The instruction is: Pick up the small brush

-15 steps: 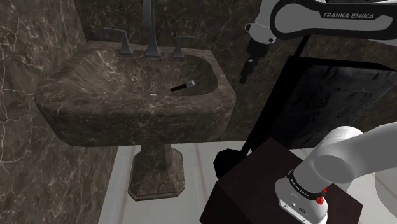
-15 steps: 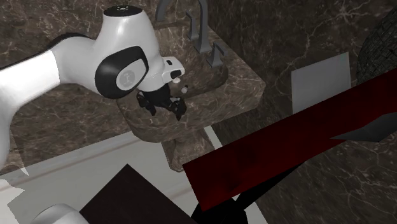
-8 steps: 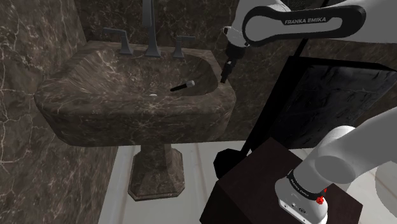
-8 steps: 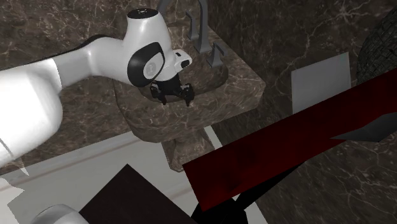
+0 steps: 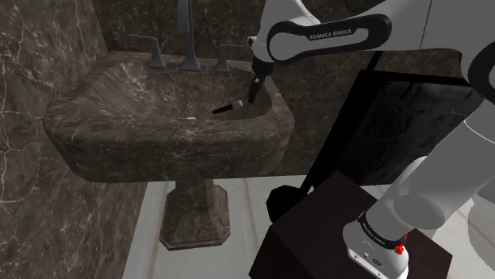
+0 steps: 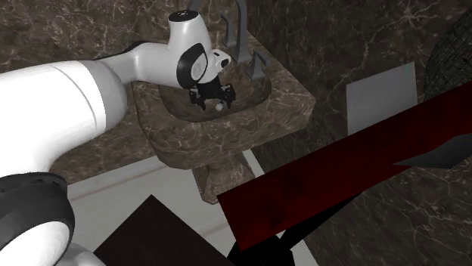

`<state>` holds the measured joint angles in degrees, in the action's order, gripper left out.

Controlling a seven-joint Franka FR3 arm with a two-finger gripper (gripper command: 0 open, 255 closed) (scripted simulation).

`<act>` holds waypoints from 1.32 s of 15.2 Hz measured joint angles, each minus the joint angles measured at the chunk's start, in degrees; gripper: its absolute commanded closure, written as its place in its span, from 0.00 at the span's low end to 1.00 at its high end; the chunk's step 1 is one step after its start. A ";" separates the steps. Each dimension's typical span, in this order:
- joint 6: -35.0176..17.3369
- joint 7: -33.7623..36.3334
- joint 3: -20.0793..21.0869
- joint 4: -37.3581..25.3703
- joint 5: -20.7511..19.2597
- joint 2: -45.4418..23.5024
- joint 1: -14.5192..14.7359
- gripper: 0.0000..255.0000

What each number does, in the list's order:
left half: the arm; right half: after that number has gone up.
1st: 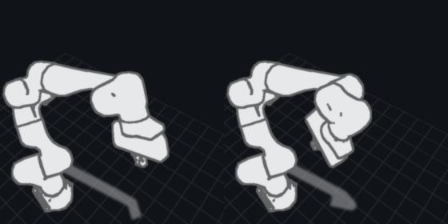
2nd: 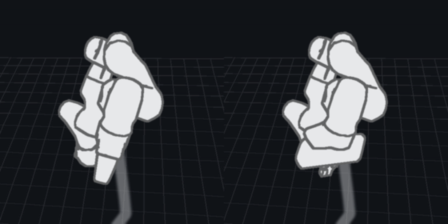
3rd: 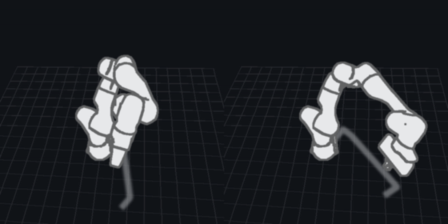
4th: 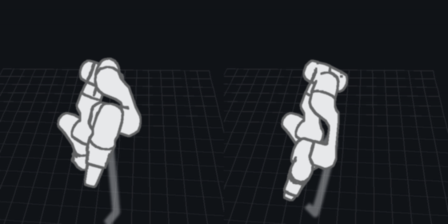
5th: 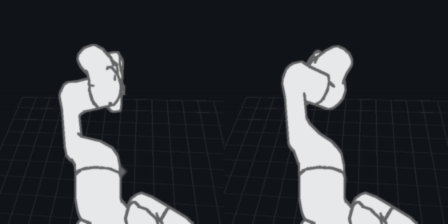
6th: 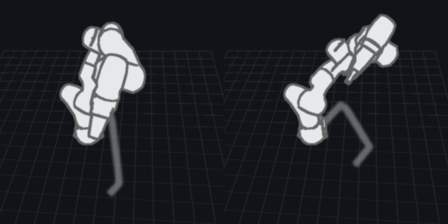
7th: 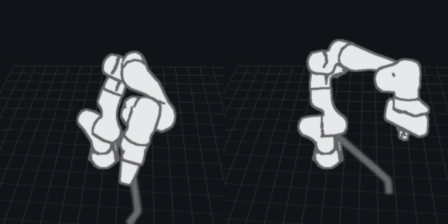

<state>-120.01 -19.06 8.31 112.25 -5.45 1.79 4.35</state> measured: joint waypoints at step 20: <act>-7.75 0.10 1.21 -4.25 -3.06 -10.19 1.46 1.00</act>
<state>-127.77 -18.96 9.52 108.00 -8.51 -8.40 5.81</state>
